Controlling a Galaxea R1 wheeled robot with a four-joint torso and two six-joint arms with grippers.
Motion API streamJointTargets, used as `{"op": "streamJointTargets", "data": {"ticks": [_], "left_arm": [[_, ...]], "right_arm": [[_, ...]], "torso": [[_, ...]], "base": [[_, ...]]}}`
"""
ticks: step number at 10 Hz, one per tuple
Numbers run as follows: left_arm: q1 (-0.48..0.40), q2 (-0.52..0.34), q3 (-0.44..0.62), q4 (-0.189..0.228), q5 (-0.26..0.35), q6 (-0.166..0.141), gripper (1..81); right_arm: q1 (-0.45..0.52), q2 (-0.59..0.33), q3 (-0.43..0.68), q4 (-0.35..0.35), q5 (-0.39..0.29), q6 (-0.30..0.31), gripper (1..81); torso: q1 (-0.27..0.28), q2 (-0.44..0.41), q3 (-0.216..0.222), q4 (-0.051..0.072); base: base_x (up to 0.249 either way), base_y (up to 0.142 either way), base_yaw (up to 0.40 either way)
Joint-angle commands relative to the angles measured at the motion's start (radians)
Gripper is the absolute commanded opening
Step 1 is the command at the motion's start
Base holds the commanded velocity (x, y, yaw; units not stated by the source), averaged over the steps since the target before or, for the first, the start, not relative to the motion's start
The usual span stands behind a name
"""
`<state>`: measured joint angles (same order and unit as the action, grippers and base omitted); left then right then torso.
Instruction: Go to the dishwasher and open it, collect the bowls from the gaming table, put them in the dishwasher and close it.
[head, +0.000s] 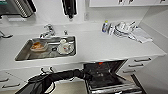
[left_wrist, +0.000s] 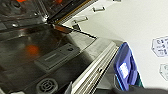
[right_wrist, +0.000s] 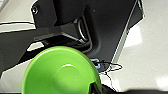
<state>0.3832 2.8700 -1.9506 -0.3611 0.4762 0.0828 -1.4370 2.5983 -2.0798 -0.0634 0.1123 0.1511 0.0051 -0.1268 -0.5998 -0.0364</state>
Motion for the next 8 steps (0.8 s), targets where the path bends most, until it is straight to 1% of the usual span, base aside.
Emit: {"op": "streamJointTargets", "data": {"ticks": [1,2,3,4,5,6,7,8], "left_arm": [[0.001,-0.262,0.26,0.082,0.064,0.012,81.1],[0.045,-0.348,0.311,0.083,0.064,0.015,81.1],[0.093,-0.42,0.358,0.086,0.062,0.017,81.1],[0.162,-0.482,0.368,0.086,0.061,0.024,81.1],[0.254,-0.519,0.358,0.091,0.055,0.054,81.1],[0.352,-0.535,0.338,0.094,0.045,0.057,81.1],[0.463,-0.553,0.32,0.093,0.011,0.057,81.1],[0.579,-0.563,0.285,0.091,-0.051,0.057,81.1]], "right_arm": [[0.039,-0.226,0.311,-0.012,-0.023,-0.002,1.0],[0.063,-0.295,0.4,-0.009,-0.023,-0.001,1.0],[0.084,-0.352,0.462,-0.004,-0.023,0.001,1.0],[0.112,-0.407,0.522,0.0,-0.023,0.002,1.0],[0.146,-0.457,0.575,0.011,-0.022,0.002,1.0],[0.18,-0.498,0.63,0.016,-0.023,0.002,1.0],[0.209,-0.537,0.691,0.017,-0.023,0.002,1.0],[0.241,-0.571,0.742,0.02,-0.025,0.004,1.0]], "torso": [[0.0,0.0,0.0,0.0],[0.0,0.0,0.0,0.0],[0.0,0.0,0.0,0.0],[0.0,0.0,0.0,0.0],[0.0,0.0,0.0,0.0],[0.0,0.0,0.0,0.0],[0.0,0.0,0.0,0.0],[0.0,0.0,0.0,0.0]], "base": [[0.0,0.0,0.0],[0.0,0.0,0.0],[0.0,0.0,0.0],[0.0,0.0,0.0],[0.0,0.0,0.0],[0.0,0.0,0.0],[0.0,0.0,0.0],[0.0,0.0,0.0]]}}
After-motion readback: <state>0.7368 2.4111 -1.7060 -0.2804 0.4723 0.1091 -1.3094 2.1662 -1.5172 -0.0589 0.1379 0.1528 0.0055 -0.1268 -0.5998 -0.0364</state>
